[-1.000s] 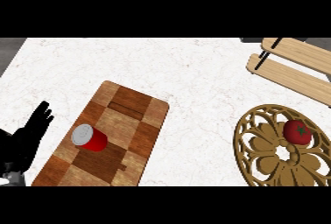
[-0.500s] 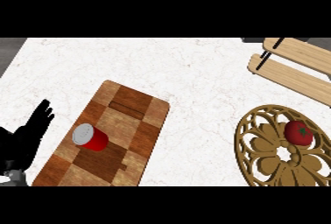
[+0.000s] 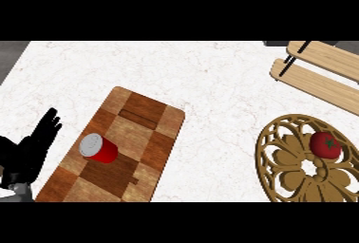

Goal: Pick the bell pepper from the placemat and place it in the tiered shelf

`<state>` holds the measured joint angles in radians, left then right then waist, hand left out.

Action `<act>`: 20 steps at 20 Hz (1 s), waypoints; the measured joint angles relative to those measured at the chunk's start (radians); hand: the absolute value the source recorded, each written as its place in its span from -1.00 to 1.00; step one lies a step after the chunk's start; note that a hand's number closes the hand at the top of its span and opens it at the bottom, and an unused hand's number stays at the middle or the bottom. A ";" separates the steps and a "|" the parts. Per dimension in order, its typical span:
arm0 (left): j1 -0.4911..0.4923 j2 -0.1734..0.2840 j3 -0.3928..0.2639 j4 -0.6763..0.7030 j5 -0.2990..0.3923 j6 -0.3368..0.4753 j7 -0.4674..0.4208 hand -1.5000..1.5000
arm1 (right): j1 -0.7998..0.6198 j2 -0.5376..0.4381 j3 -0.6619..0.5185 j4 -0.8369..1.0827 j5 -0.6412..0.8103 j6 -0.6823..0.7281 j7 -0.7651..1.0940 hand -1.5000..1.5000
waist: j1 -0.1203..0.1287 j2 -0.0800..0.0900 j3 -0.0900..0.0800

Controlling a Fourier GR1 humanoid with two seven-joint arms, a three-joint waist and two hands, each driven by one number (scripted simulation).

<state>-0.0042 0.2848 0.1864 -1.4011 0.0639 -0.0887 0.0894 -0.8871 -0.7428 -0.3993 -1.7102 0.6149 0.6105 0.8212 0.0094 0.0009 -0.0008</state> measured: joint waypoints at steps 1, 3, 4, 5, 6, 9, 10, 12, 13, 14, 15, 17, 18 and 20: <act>-0.014 0.005 0.004 0.004 0.001 -0.001 0.009 0.00 | -0.009 -0.014 0.006 0.033 0.012 -0.010 -0.012 1.00 | 0.000 0.000 0.000; -0.014 0.002 0.004 0.011 -0.001 -0.004 0.005 0.00 | -0.004 -0.028 0.025 0.095 0.047 -0.050 -0.053 1.00 | 0.001 0.001 0.000; -0.006 0.001 0.003 -0.003 -0.003 -0.003 0.008 0.00 | -0.005 -0.035 0.036 0.118 0.062 -0.063 -0.066 1.00 | 0.002 0.001 0.000; -0.010 -0.008 -0.005 -0.007 -0.014 0.008 0.012 0.00 | 0.001 -0.039 0.043 0.143 0.076 -0.083 -0.085 1.00 | 0.002 0.001 0.000; -0.010 -0.012 -0.007 -0.015 -0.016 0.013 0.021 0.00 | 0.005 -0.044 0.046 0.176 0.091 -0.112 -0.112 1.00 | 0.002 0.001 0.000; -0.012 -0.010 -0.005 -0.028 -0.019 0.013 0.032 0.00 | 0.014 -0.052 0.044 0.260 0.115 -0.180 -0.172 1.00 | 0.002 0.001 0.001; 0.003 -0.002 0.006 -0.030 -0.009 -0.003 0.024 0.00 | 0.019 -0.052 0.043 0.283 0.120 -0.197 -0.189 1.00 | 0.002 0.001 0.001; -0.004 -0.002 0.008 -0.020 -0.009 -0.007 0.021 0.00 | 0.005 -0.048 0.046 0.343 0.132 -0.238 -0.213 1.00 | 0.003 0.002 0.001; -0.005 -0.004 0.008 -0.018 -0.011 -0.006 0.019 0.00 | -0.001 -0.050 0.040 0.389 0.135 -0.266 -0.239 1.00 | 0.005 0.002 0.001; 0.001 0.000 0.014 -0.019 -0.007 -0.013 0.016 0.00 | -0.007 -0.046 0.039 0.416 0.137 -0.284 -0.251 1.00 | 0.005 0.002 0.001; -0.018 0.004 0.018 0.004 -0.008 -0.015 0.014 0.00 | -0.015 -0.042 0.042 0.448 0.142 -0.304 -0.262 1.00 | 0.004 0.002 0.001; -0.020 0.000 0.014 -0.005 -0.011 -0.015 0.022 0.00 | -0.034 -0.053 0.044 0.525 0.153 -0.331 -0.295 1.00 | 0.006 0.003 0.001; -0.013 -0.004 0.009 -0.016 -0.014 -0.014 0.023 0.00 | -0.042 -0.056 0.045 0.566 0.160 -0.346 -0.311 1.00 | 0.007 0.003 0.001; -0.003 -0.001 0.012 -0.026 -0.008 -0.023 0.027 0.00 | -0.043 -0.053 0.020 0.621 0.168 -0.401 -0.310 -1.00 | 0.009 0.003 0.001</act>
<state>-0.0070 0.2834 0.1987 -1.4275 0.0560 -0.1120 0.1168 -0.9297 -0.7958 -0.3790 -1.0891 0.7825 0.2096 0.5117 0.0180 0.0041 0.0000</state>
